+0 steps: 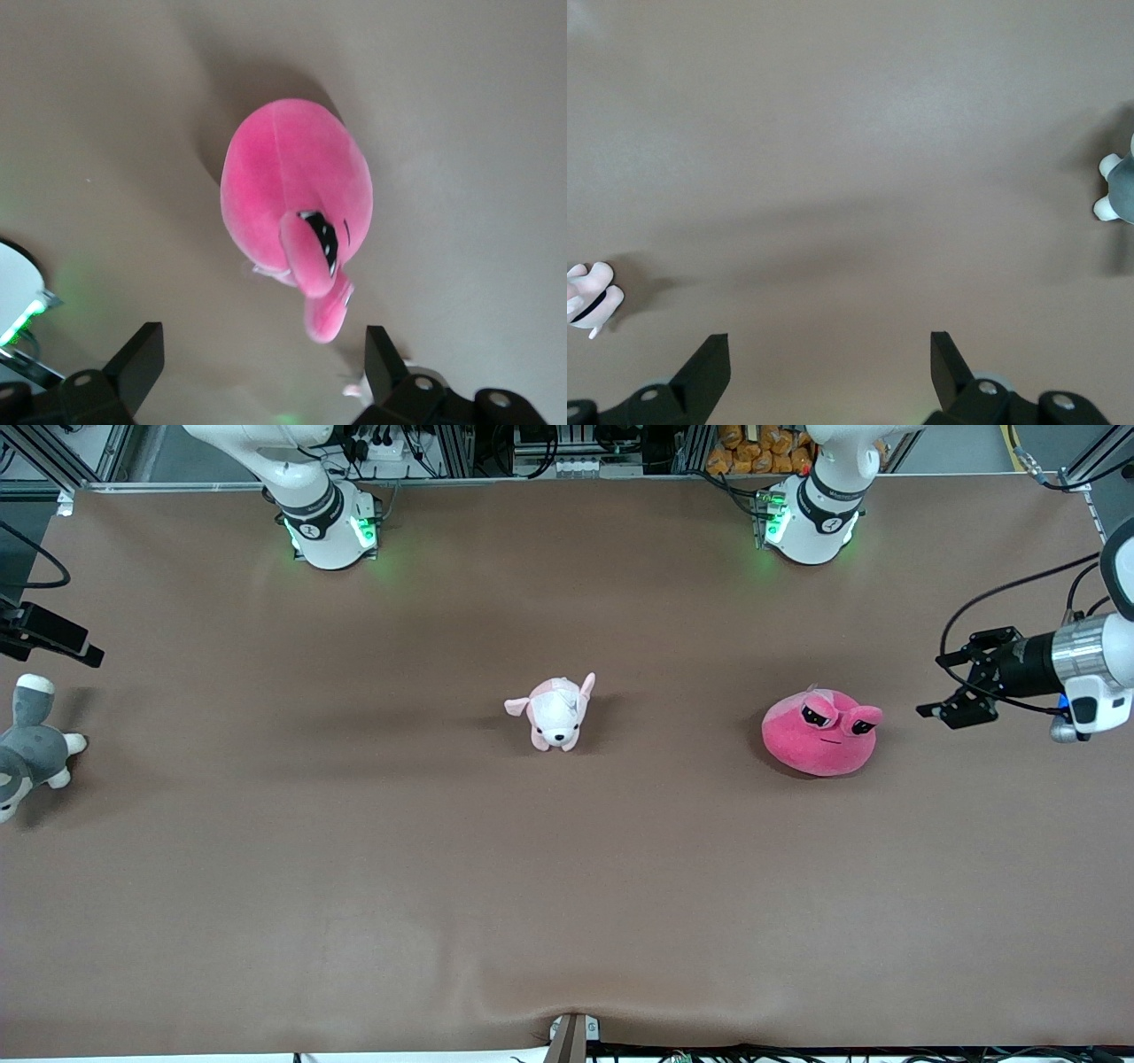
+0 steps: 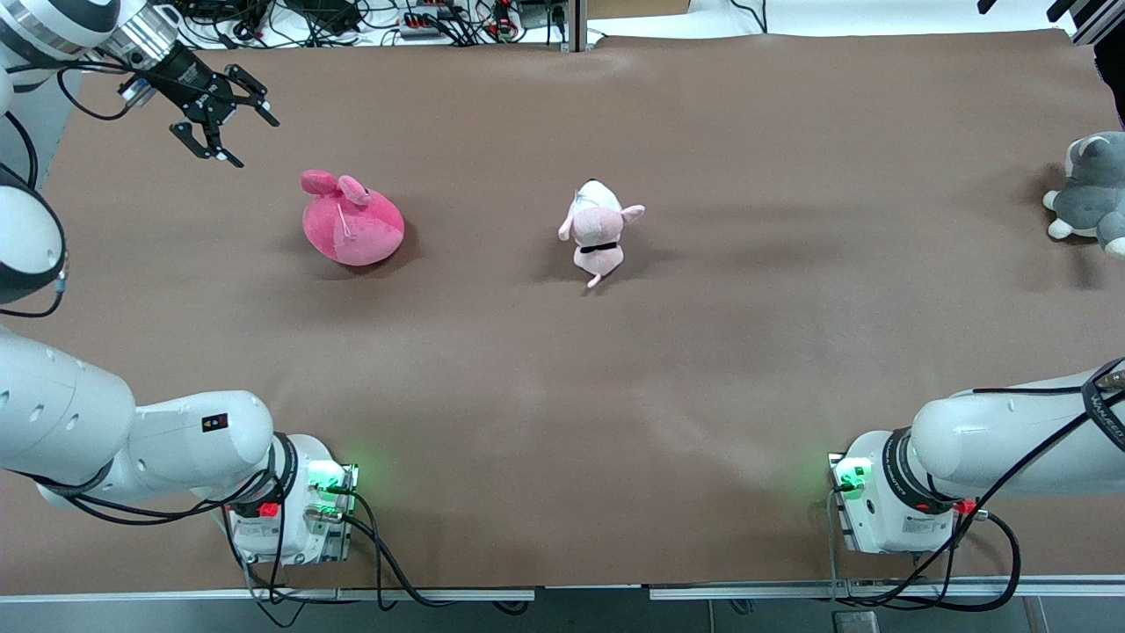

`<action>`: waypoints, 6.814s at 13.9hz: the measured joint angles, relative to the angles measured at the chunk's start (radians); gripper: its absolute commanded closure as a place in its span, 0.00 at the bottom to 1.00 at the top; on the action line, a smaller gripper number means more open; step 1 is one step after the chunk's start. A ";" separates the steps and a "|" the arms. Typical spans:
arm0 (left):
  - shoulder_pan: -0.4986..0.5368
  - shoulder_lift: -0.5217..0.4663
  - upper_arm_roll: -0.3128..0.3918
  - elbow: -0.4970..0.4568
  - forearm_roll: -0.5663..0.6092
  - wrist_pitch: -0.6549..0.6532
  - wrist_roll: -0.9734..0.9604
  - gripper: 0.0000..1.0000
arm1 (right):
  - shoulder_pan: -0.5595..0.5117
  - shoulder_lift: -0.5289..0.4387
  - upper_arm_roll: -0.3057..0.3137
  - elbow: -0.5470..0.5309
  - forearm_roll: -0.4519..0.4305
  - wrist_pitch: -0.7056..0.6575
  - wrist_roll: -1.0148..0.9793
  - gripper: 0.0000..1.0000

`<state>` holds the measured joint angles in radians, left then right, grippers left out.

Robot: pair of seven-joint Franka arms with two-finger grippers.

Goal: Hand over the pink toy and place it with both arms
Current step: 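Move the left gripper toward the pink plush and lower it, then close the left gripper on the pink plush's tail, then lift the pink plush and carry it toward the table middle, then hold the plush out while the right gripper reaches to grasp it, then close the right gripper on the plush while the left gripper releases, then carry the plush with the right gripper while the left gripper withdraws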

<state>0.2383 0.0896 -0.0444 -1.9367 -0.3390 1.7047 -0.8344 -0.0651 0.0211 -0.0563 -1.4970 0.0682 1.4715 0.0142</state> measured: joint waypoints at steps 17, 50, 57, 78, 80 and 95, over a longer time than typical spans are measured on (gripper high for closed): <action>-0.034 0.124 -0.044 -0.055 -0.034 0.180 -0.246 0.22 | -0.007 0.001 0.008 0.011 0.002 -0.002 0.000 0.00; -0.238 0.098 -0.357 0.371 -0.348 0.155 -1.179 1.00 | 0.123 0.038 0.020 0.010 0.036 -0.126 0.091 0.00; -0.414 0.205 -0.357 0.474 -0.353 0.322 -1.453 1.00 | 0.155 0.040 0.022 0.014 0.190 -0.120 0.455 0.00; -0.684 0.313 -0.355 0.503 -0.362 0.640 -1.604 1.00 | 0.470 0.141 0.021 0.049 0.299 0.175 1.242 0.00; -0.684 0.313 -0.354 0.503 -0.362 0.640 -1.604 1.00 | 0.470 0.142 0.021 0.049 0.298 0.137 1.242 0.00; -0.691 0.313 -0.354 0.505 -0.362 0.641 -1.604 1.00 | 0.493 0.143 0.018 0.049 0.259 0.140 1.243 1.00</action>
<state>-0.4527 0.4030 -0.3985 -1.4314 -0.7006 2.3461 -2.4386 0.4280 0.1639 -0.0385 -1.4477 0.3275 1.6119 1.2569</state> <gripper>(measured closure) 0.899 0.872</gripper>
